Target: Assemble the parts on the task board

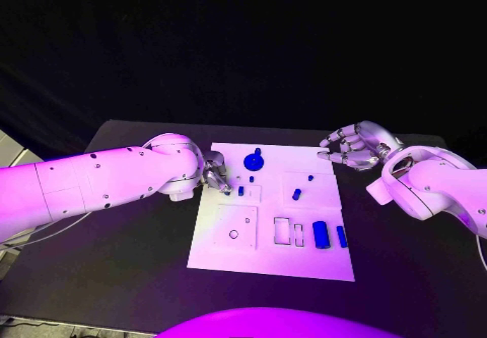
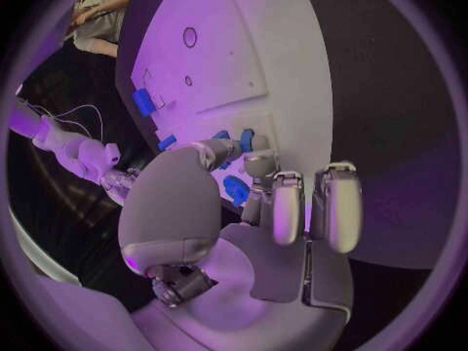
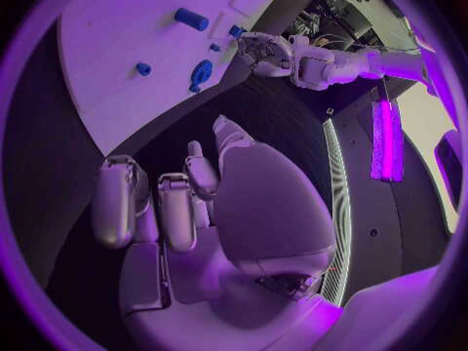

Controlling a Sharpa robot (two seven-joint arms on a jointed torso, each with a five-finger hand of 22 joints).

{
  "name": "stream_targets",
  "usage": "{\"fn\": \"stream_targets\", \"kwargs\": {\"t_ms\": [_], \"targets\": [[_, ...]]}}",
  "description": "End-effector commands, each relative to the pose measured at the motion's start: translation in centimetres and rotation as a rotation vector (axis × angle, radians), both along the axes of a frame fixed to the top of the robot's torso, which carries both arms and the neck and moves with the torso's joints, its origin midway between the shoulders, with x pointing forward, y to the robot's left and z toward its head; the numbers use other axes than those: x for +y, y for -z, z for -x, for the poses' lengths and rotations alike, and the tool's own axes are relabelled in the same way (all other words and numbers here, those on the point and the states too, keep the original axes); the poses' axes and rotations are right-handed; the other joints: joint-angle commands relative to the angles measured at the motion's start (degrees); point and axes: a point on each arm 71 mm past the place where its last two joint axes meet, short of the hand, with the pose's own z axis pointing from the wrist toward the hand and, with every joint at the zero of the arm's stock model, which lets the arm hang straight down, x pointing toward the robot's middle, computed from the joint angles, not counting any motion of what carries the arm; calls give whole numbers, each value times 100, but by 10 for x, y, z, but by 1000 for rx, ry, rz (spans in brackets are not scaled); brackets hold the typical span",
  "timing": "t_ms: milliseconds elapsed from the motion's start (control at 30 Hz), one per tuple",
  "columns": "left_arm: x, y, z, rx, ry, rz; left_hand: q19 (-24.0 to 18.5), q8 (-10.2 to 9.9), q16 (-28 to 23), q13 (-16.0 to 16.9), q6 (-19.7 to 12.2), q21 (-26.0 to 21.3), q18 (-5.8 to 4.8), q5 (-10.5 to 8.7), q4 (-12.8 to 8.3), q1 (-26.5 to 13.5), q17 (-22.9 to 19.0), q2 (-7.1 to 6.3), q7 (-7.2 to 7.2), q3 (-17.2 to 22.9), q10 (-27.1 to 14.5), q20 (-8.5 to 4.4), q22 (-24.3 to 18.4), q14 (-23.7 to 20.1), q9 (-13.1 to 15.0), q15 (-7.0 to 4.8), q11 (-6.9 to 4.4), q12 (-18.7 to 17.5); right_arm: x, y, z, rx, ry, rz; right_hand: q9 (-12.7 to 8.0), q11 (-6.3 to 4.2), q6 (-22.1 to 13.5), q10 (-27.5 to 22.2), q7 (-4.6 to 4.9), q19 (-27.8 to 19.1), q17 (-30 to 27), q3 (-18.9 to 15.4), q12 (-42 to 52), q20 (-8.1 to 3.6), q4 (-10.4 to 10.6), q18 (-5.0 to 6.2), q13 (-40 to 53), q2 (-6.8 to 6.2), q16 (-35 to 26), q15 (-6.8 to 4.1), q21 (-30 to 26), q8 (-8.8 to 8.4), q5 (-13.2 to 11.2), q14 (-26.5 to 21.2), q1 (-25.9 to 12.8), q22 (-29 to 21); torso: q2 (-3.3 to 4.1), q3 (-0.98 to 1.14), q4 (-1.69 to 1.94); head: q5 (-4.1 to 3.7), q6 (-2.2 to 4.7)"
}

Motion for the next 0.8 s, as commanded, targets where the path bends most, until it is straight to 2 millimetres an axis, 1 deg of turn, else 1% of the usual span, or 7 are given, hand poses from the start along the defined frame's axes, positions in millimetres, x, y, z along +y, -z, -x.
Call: {"fn": "stream_targets", "kwargs": {"t_ms": [33,167,333,500,633,733,800], "targets": [[-7,7,5,64,19,11,31,-6,14,-1,28,11,-89,10,-1140,-32,1247,28,-6,1183,26,-16,699,545,-5,-31,4,-3,2,0,1,0,-20,7,-10,-16,-45,-21,0,-22,552,43,-11,-10,2,66,-9,-4,-25,23,-40,26,84,350,-27,442,0,-1,3,-5,-13],[-8,8,3,71,10,17,27,-12,23,68,83,8,-90,-56,-1027,-219,1264,35,-49,1008,106,-12,705,550,15,-40,-18,40,2,0,1,0,-21,7,-15,-15,-48,-25,0,-22,555,52,-14,-11,6,66,-14,-11,-25,23,-47,30,147,351,-35,440,-3,-5,-1,-6,-15],[-7,8,2,69,-3,19,27,-33,24,72,99,3,-91,-102,-887,-379,1266,53,-87,810,126,-24,708,550,28,-57,-41,31,2,0,1,0,-21,6,-16,-15,-49,-28,1,-19,554,52,-17,-11,7,65,-18,-14,-26,23,-42,30,159,351,-38,443,-3,-1,-5,-22,-14],[-5,9,0,65,-15,18,35,-79,25,81,161,0,-94,-142,-615,-616,1266,51,-123,384,122,-49,717,550,17,-80,-68,24,2,0,1,-1,-21,6,-17,-15,-50,-28,1,-21,552,52,-17,-11,9,66,-18,-18,-27,23,-48,30,174,350,-44,440,-4,-1,0,-35,-21],[-3,9,0,62,-20,12,36,-141,27,109,243,-11,-93,-169,-278,-804,1269,56,-131,-267,110,-61,714,551,-9,-90,-70,33,2,0,1,-1,-21,6,-17,-15,-50,-28,1,-21,552,52,-17,-11,9,66,-18,-18,-27,23,-48,30,174,350,-44,440,-2,-4,4,-36,-19],[-1,9,-1,58,-24,7,39,-167,26,111,259,-14,-93,-170,-152,-809,1266,71,-126,-521,98,-65,716,550,-14,-89,-70,29,2,0,1,-1,-20,6,-18,-15,-50,-29,2,-21,551,51,-18,-11,11,66,-20,-21,-28,23,-50,31,183,350,-51,440,-2,-1,2,-36,-20],[0,9,-1,57,-27,4,41,-172,26,111,262,-13,-94,-171,-126,-809,1267,74,-125,-569,96,-65,718,550,-15,-89,-69,28,1,0,1,-1,-20,6,-18,-15,-50,-29,2,-21,551,51,-18,-11,11,66,-20,-21,-28,23,-50,31,183,350,-51,440,-2,0,0,-35,-27]]}}
